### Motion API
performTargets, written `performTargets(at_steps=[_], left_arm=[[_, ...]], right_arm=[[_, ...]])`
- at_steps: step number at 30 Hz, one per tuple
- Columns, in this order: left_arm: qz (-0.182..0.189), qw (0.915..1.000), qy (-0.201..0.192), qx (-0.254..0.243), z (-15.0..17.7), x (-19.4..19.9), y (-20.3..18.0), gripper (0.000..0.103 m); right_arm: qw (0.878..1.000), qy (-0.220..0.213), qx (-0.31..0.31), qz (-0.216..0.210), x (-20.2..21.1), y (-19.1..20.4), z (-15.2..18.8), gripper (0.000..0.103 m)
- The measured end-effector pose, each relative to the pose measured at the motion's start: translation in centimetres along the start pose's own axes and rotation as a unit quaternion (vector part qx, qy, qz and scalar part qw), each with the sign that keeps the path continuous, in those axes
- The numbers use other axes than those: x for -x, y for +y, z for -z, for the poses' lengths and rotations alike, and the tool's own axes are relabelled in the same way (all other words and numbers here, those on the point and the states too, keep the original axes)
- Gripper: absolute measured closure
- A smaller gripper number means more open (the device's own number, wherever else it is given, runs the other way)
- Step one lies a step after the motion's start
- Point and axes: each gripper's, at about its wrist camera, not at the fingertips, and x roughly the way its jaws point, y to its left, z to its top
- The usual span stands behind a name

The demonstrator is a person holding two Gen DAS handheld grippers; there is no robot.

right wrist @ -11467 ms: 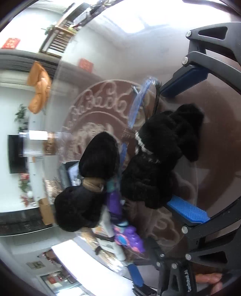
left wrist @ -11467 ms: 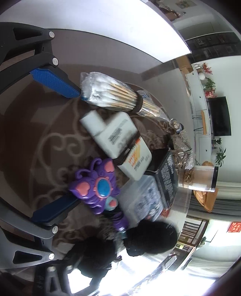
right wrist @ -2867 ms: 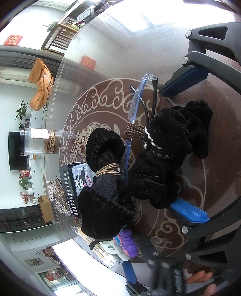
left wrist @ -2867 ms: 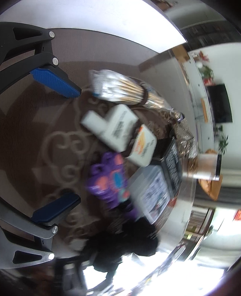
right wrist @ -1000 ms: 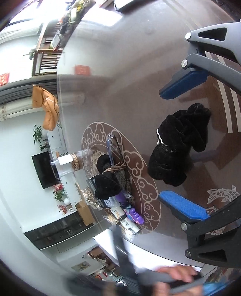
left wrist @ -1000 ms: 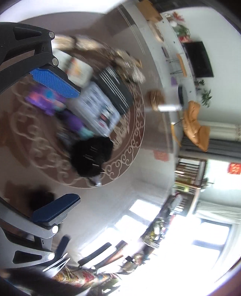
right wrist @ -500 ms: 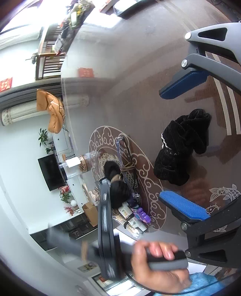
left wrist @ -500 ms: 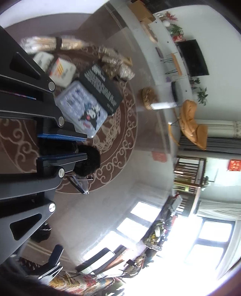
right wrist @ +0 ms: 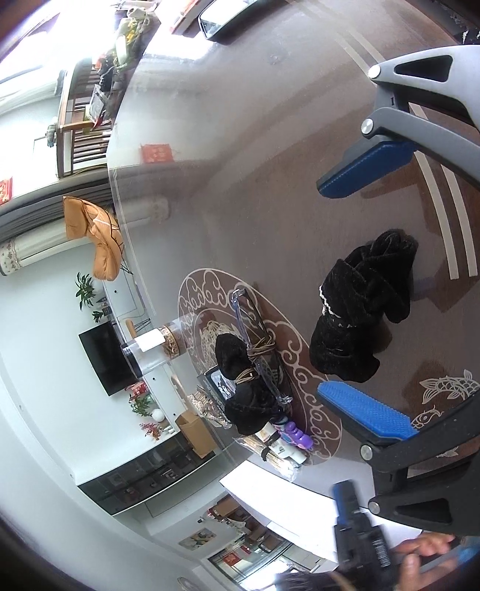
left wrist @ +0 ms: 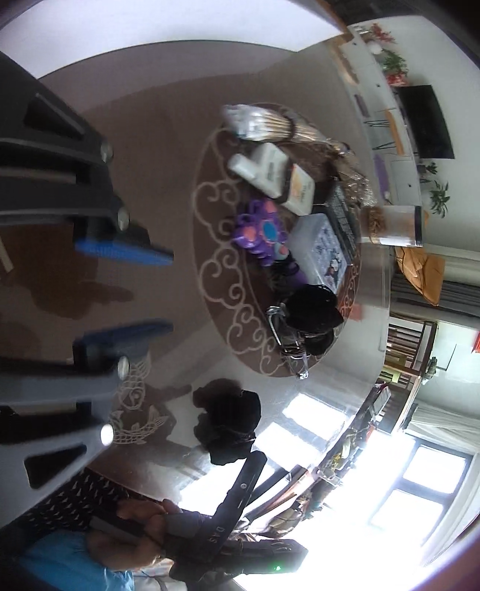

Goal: Organize objects
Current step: 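Grasp the bagged cotton swabs with the left gripper while the right gripper holds the plush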

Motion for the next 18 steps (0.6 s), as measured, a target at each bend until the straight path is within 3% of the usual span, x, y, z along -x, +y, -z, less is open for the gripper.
performTargets(at_steps=[1, 2, 11, 16, 18], left_arm=[[0.003, 1.0, -0.001, 0.004, 0.4, 0.1, 0.1, 0.037], [0.002, 1.0, -0.004, 0.008, 0.7, 0.3, 0.2, 0.029], [-0.032, 0.9995, -0.004, -0.007, 0.7, 0.5, 0.0, 0.029], [-0.091, 0.9953, -0.028, -0.014, -4.3, 0.4, 1.7, 0.029], [-0.122, 0.9922, -0.022, 0.013, -7.1, -0.4, 4.2, 0.029]], right_arm=[[1.0, -0.003, -0.002, -0.001, 0.2, -0.1, 0.0, 0.003], [1.0, -0.005, -0.004, -0.002, 0.3, -0.2, 0.0, 0.003], [0.999, -0.005, -0.043, -0.012, 0.5, -1.6, -0.1, 0.003], [0.998, 0.0, -0.056, -0.013, 0.2, -2.0, -0.1, 0.003], [0.998, 0.004, -0.057, -0.014, 0.1, -1.9, -0.1, 0.003]])
